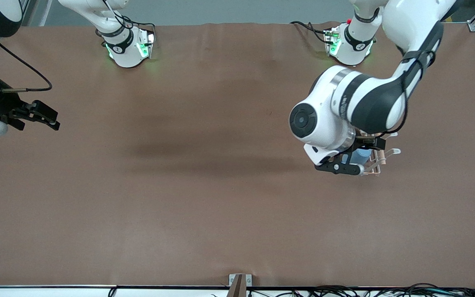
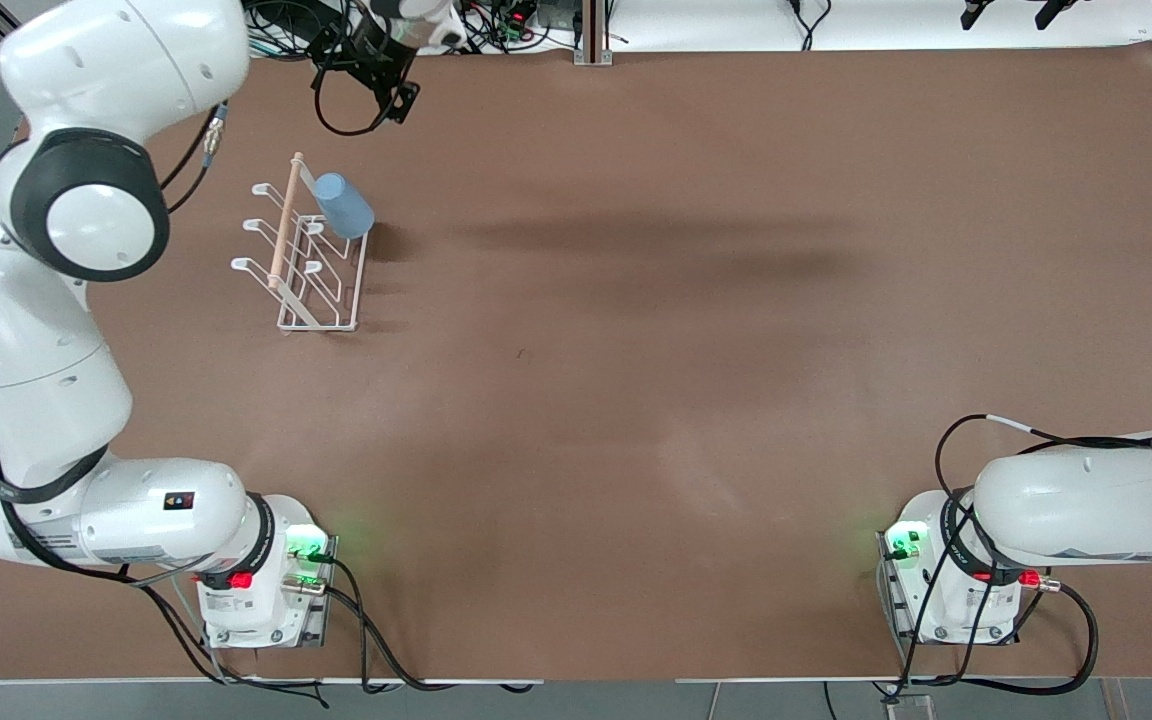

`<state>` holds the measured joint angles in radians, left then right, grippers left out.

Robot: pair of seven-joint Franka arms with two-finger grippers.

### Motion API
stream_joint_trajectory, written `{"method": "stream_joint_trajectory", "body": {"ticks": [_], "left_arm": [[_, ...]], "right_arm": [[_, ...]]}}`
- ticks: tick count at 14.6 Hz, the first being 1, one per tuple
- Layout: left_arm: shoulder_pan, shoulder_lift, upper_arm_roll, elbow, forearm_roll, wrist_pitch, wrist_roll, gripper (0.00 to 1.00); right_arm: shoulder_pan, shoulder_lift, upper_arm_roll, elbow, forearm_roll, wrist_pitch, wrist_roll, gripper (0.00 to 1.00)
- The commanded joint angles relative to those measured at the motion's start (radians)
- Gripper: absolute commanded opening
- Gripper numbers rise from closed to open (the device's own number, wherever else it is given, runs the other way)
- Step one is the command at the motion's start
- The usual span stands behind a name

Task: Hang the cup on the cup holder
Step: 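Open the left gripper and lift it away from the hung cup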

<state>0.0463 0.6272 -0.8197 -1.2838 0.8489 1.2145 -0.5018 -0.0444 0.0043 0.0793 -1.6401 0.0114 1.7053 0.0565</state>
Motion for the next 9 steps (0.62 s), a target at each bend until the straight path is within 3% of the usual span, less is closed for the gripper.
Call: {"method": "stream_joint_trajectory", "body": {"ticks": [1,4,9], "left_arm": [[0.095,-0.108,-0.007,0.011,-0.138,0.084,-0.017,1.00],[0.157,-0.196,-0.009,0.027,-0.221,0.129,0.002,1.00],[0.348,-0.305,-0.012,0.064,-0.506,0.131,0.006,1.00]], "right_arm": [[-0.005,0.002,0.004,0.003,-0.002,-0.007,0.014,1.00],[-0.005,0.002,0.004,0.003,-0.002,-0.007,0.014,1.00],[-0.005,0.002,0.004,0.002,-0.002,-0.007,0.013,1.00]]}}
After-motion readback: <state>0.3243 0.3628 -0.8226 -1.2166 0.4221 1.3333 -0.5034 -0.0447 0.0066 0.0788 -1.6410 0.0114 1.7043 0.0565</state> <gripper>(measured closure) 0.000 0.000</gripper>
